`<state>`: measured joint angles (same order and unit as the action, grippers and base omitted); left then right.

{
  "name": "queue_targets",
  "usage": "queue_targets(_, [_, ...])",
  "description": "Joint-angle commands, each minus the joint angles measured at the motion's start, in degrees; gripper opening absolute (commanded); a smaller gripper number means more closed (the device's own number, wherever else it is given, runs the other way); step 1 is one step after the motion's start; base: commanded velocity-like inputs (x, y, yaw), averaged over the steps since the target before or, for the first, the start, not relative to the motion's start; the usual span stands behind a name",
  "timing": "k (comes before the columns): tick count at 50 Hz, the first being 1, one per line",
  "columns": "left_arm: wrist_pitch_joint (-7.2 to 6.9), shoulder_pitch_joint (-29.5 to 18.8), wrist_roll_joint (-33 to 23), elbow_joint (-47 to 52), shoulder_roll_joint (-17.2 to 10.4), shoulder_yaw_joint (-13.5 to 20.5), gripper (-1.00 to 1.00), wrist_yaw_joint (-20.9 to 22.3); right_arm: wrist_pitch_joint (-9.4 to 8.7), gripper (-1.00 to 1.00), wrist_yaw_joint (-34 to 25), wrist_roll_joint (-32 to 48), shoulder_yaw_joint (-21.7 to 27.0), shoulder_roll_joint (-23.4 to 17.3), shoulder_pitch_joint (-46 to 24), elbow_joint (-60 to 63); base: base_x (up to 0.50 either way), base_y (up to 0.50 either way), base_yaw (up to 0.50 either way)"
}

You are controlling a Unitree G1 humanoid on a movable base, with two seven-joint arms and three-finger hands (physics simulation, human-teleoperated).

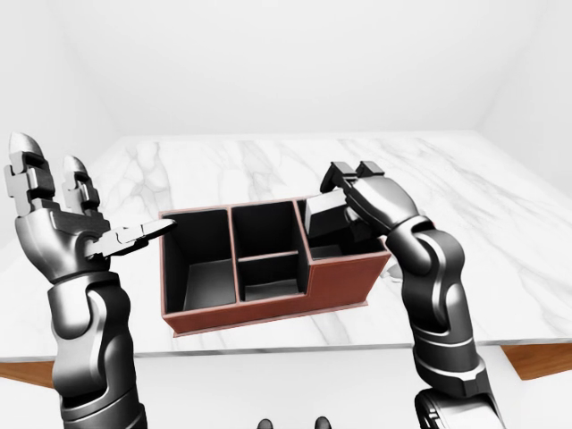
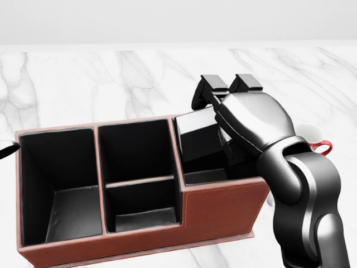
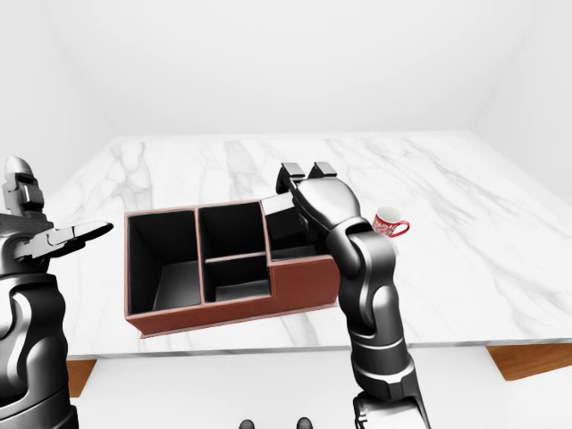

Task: Pick up the book and place it in the right compartment of the caddy.

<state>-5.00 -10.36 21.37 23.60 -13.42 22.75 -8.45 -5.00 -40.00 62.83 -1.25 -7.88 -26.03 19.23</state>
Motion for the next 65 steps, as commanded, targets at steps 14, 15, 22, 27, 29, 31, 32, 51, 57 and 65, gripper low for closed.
queue_targets(14, [0.0,-0.17,-0.05,-0.42,-0.05,-0.09,1.0,0.01,0.0,-1.0,0.0,-1.58,0.16,0.33,2.13,-1.18,0.0,0.0,0.0])
queue_targets(15, [0.0,-0.18,-0.06,-0.51,-0.04,-0.09,1.0,0.03,0.0,-1.0,0.0,-1.6,0.13,0.37,2.11,-1.16,0.0,0.0,0.0])
queue_targets(22, [0.0,-0.13,-0.06,-0.35,-0.04,-0.13,1.0,-0.01,0.0,-1.0,0.0,-2.25,0.23,0.29,2.65,-1.65,0.0,0.0,0.0])
queue_targets(27, [0.0,-0.12,-0.07,-0.38,-0.04,-0.12,1.0,0.0,0.0,-1.0,0.0,-2.5,0.16,0.26,2.92,-1.81,0.0,0.0,0.0])
queue_targets(29, [0.0,-0.07,-0.21,-0.77,0.04,-0.17,1.0,0.14,0.0,-1.0,0.0,-2.77,0.2,0.24,2.94,-2.17,0.0,0.0,0.0])
queue_targets(31, [0.0,-0.05,-0.22,-0.84,0.05,-0.16,1.0,0.17,0.0,-1.0,0.0,-2.81,0.16,0.22,3.03,-2.14,0.0,0.0,0.0])
queue_targets(32, [0.0,-0.04,-0.18,-0.73,0.03,-0.14,1.0,0.14,0.0,-1.0,0.0,-2.79,0.11,0.2,3.07,-2.1,0.0,0.0,0.0])
queue_targets(51, [0.0,0.06,-0.37,-0.84,0.16,-0.25,1.0,0.21,0.0,1.0,0.0,-2.14,0.45,-0.31,2.3,-2.2,0.0,0.0,0.0])
queue_targets(57, [0.0,0.03,-0.25,-0.81,0.09,-0.13,1.0,0.17,0.0,1.0,0.0,-2.05,0.36,-0.22,2.36,-2.07,0.0,0.0,0.0])
queue_targets(65, [0.0,0.08,-0.37,-0.77,0.16,-0.28,1.0,0.19,0.0,1.0,0.0,-1.97,0.49,-0.28,2.35,-1.88,0.0,0.0,0.0])
